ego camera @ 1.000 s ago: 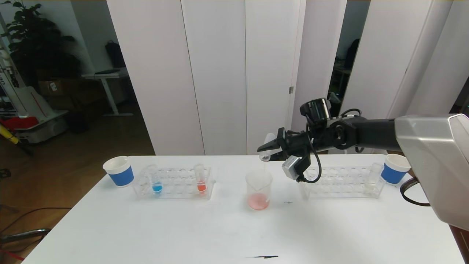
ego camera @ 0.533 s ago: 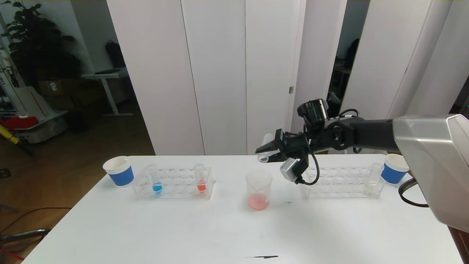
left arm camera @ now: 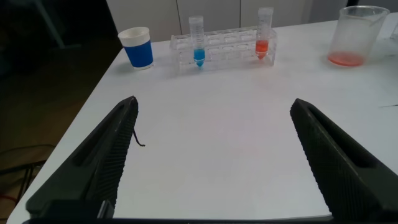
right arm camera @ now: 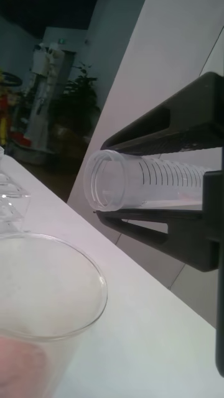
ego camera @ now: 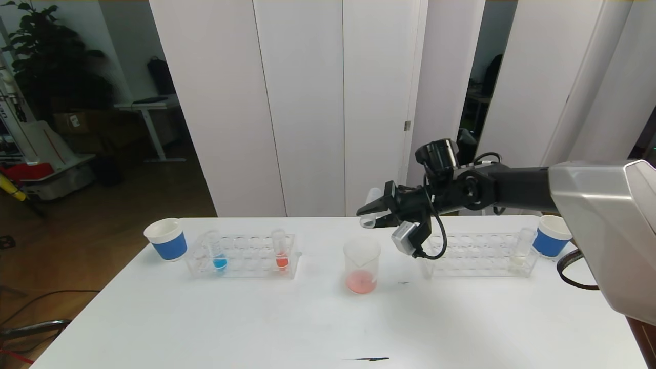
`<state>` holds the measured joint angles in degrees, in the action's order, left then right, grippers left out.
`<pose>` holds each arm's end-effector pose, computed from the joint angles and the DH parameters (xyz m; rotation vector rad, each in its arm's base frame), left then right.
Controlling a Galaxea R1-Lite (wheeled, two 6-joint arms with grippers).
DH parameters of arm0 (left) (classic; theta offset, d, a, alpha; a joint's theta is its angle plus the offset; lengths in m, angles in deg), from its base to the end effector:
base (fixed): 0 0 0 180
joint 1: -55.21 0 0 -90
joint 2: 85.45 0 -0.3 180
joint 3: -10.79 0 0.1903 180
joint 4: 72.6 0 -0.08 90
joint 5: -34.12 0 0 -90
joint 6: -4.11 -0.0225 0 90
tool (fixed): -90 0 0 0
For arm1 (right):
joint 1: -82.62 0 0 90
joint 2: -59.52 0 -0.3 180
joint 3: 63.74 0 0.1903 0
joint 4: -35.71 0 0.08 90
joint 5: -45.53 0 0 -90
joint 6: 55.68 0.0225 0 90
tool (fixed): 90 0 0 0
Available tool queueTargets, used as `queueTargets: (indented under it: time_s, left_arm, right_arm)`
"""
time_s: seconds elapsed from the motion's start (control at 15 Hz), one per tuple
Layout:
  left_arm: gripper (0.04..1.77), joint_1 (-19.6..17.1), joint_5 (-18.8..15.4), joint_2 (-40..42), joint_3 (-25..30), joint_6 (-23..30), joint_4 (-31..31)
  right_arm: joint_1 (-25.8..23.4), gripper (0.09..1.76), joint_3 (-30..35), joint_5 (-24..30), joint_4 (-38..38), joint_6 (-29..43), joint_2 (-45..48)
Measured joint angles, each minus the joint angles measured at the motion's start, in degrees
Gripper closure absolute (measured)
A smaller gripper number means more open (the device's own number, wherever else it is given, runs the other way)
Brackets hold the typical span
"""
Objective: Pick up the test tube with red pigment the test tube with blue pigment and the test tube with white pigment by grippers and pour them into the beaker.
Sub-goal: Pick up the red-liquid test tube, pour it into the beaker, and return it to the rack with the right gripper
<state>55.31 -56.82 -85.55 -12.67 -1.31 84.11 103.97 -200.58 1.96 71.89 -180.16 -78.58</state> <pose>-0.0228 -0.0003 0.0761 0.0946 -0.0021 -0.0181 0.4499 0.1933 0.1381 -1.6565 -0.8027 1.3067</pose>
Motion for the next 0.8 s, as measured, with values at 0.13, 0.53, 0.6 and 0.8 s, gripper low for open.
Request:
queueTargets:
  time_s: [0.13,0.53,0.6,0.8]
  left_arm:
    - [0.06,0.0,0.0,0.0,0.0,0.0,0.0]
    - [0.06,0.0,0.0,0.0,0.0,0.0,0.0]
    - [0.06,0.0,0.0,0.0,0.0,0.0,0.0]
    - [0.06,0.0,0.0,0.0,0.0,0.0,0.0]
  right_arm:
    - [0.2,1.27,0.0,0.2,-0.2,4.0,0.1]
    - [1.5,1.27,0.5,2.0,-11.3,25.7,1.0]
    - [2.1,1.27,0.6,2.1,-14.1,31.0,1.2]
    - [4.2,1.27,0.8,1.4,-28.0,48.3,1.4]
